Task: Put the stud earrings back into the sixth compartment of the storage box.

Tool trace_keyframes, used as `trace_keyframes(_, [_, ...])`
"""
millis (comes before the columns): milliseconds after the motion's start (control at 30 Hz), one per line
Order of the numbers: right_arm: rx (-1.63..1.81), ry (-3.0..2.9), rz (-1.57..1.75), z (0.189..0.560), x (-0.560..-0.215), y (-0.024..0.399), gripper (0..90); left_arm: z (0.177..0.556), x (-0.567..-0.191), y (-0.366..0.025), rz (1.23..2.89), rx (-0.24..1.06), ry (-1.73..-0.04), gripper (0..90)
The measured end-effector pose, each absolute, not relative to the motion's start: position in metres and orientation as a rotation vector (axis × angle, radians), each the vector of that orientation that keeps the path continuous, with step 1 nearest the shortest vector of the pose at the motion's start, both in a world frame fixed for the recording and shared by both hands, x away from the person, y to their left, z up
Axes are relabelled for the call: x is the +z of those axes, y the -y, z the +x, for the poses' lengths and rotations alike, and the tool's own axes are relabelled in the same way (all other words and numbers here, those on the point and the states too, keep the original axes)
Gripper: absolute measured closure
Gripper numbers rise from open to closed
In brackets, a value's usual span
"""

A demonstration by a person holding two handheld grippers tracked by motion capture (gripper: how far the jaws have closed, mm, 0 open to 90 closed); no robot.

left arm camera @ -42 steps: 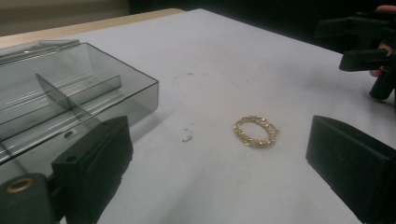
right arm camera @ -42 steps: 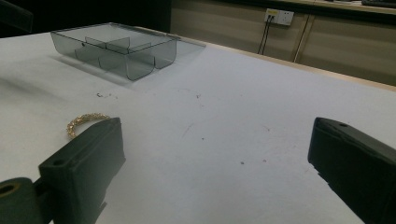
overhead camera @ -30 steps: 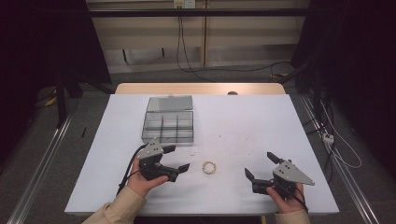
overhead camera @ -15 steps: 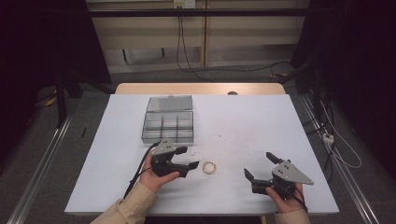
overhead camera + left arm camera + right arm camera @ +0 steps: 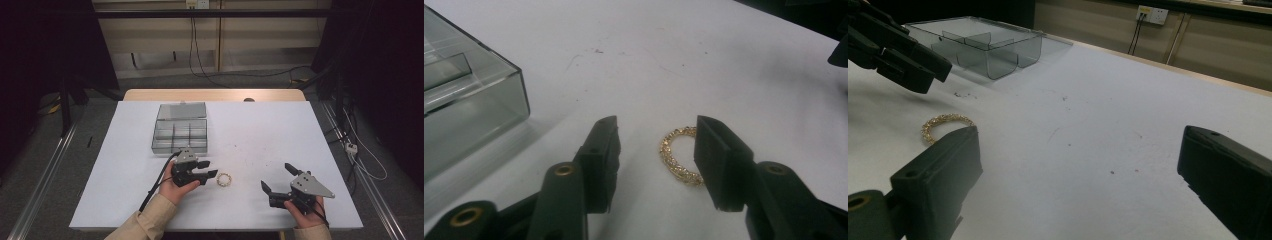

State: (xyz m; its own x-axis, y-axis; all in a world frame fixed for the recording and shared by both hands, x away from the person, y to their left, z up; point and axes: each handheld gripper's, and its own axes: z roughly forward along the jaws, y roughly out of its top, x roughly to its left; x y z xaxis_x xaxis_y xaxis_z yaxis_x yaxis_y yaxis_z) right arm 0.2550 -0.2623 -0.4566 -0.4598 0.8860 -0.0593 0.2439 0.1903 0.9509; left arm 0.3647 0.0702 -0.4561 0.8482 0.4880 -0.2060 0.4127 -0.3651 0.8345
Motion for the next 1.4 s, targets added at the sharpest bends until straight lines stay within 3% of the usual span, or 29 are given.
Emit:
trace_keyframes(367, [1.29, -1.834, 1.059, 0.255, -0.457, 0.262, 3.4, 0.363, -0.464, -0.049, 2.07, 0.041, -0.666, 69.2])
trace_keyframes(800, [1.29, -1.832, 1.059, 0.255, -0.457, 0.262, 3.4, 0.359, -0.466, -0.039, 2.146, 0.051, -0.694, 75.5])
trace_keyframes(900, [1.291, -1.831, 1.06, 0.255, -0.456, 0.263, 3.4, 0.361, -0.467, -0.04, 2.143, 0.034, -0.702, 86.7])
trace_keyframes(1400, [1.29, -1.827, 1.063, 0.255, -0.456, 0.263, 3.4, 0.367, -0.454, -0.048, 2.097, 0.021, -0.713, 86.8])
